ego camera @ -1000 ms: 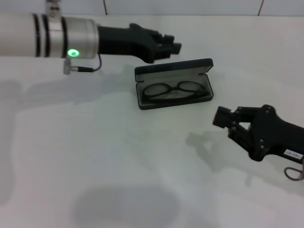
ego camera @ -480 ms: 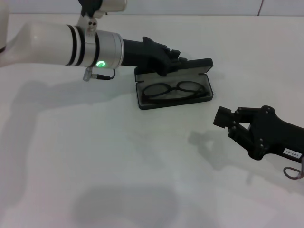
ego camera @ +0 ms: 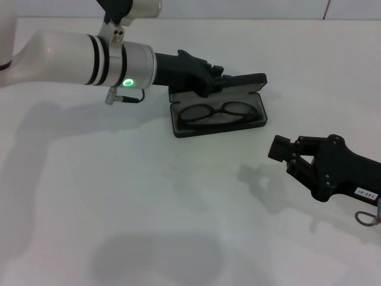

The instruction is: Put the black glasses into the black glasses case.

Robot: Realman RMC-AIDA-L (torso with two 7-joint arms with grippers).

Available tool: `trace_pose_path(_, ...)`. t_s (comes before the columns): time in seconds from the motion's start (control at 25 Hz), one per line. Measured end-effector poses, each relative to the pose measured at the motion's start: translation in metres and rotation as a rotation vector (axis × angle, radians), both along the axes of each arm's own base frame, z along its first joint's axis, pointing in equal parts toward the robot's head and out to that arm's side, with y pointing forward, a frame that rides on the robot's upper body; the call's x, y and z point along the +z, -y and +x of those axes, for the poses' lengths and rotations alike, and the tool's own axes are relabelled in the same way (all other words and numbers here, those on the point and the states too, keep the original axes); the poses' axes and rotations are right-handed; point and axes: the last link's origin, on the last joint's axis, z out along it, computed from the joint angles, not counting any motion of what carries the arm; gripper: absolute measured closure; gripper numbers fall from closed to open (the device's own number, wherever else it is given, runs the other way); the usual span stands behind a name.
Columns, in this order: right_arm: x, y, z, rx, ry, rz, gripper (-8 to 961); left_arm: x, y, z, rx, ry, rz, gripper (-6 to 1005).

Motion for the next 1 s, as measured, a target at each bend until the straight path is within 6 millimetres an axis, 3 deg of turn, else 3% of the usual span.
trace_pose_path(0.48,-0.001,0.001,0.0,0.003,0.0,-0.007,785,-0.02,0.024,-0.002,0.007,-0.037,-0.157,715)
trace_pose_path(0.64,-0.001,0.003,0.0,0.006,-0.004,-0.011,781,-0.019,0.032,0.008,-0.034,0.012,-0.208,713)
trace_pose_path(0.84,0.0,0.006,0.003,0.016,-0.004,-0.042,776,0.008,0.043,0.031,-0.146,0.198,-0.217,710)
trace_pose_path(1.0,0.003,0.004,0.001,0.033,0.009,-0.117,772,0.05,0.071,0.033,-0.359,0.288,-0.189,708)
